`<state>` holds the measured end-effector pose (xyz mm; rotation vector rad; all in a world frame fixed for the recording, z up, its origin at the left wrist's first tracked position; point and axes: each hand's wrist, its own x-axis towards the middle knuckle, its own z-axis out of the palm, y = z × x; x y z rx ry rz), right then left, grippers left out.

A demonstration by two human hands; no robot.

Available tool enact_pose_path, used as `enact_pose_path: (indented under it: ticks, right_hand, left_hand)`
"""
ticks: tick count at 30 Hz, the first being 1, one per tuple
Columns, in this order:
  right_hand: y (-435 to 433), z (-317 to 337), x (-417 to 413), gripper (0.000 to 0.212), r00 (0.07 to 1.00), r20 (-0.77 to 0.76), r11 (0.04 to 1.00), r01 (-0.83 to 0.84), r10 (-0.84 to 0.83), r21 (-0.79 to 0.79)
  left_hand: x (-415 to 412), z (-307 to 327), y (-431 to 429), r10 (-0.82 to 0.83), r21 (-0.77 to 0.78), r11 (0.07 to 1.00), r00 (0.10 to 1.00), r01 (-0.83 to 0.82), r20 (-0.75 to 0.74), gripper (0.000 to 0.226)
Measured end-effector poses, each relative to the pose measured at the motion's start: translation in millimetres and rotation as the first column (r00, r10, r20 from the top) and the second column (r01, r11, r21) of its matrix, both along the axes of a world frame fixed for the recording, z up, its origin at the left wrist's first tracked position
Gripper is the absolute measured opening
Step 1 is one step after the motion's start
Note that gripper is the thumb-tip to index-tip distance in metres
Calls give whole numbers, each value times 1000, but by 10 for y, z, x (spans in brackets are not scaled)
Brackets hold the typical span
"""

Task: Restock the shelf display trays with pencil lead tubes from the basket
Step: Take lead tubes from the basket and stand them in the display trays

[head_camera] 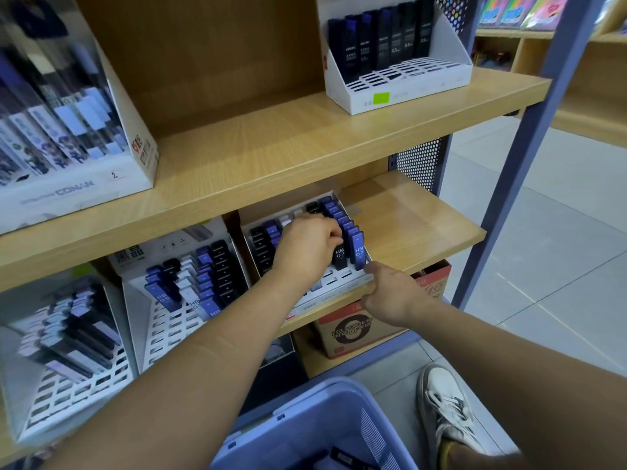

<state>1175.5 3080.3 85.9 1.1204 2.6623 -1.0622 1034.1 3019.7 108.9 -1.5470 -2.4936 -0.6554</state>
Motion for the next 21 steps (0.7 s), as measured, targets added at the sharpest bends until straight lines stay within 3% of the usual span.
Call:
enact_pose_path:
  ticks: [5, 7, 9, 11, 12, 14, 17, 21]
  right_hand:
    - [16, 8, 20, 60, 998, 46, 998, -51, 50, 23]
    - [8, 75, 21, 57, 993, 85, 994, -92, 87, 63]
    - [-1, 205, 24, 46, 985, 114, 985, -141, 130, 96]
    - [-26, 368, 40, 31, 974, 136, 975, -195, 180, 106]
    - [-55, 451, 57, 25, 964, 146, 966, -237, 221, 106]
    - [-205, 557, 129, 15, 940, 144, 947, -318, 311, 34]
    - [-559, 448, 241, 14, 849, 173, 862, -506, 499, -1]
    - [-952, -160, 385, 24, 658, 287, 712, -685, 696, -156]
  left_hand:
    - [-3, -26, -69, 40, -22, 999, 997, -42, -65, 23]
    - [90, 8, -206, 41, 60, 998, 996, -36, -74, 25]
    - [263, 21, -459, 32, 178, 983, 999, -38, 37, 23]
    - [460, -15, -794, 3, 203, 977, 954, -67, 300, 19]
    - [542, -63, -962, -6, 173, 982, 900, -77, 437, 19]
    - [650, -249, -1284, 21, 32, 998, 823, -47, 568, 21]
    - [721, -692, -1763, 109, -207, 978, 803, 19, 587, 20]
    - [759, -1481, -2395, 354, -382, 913, 742, -143, 569, 24]
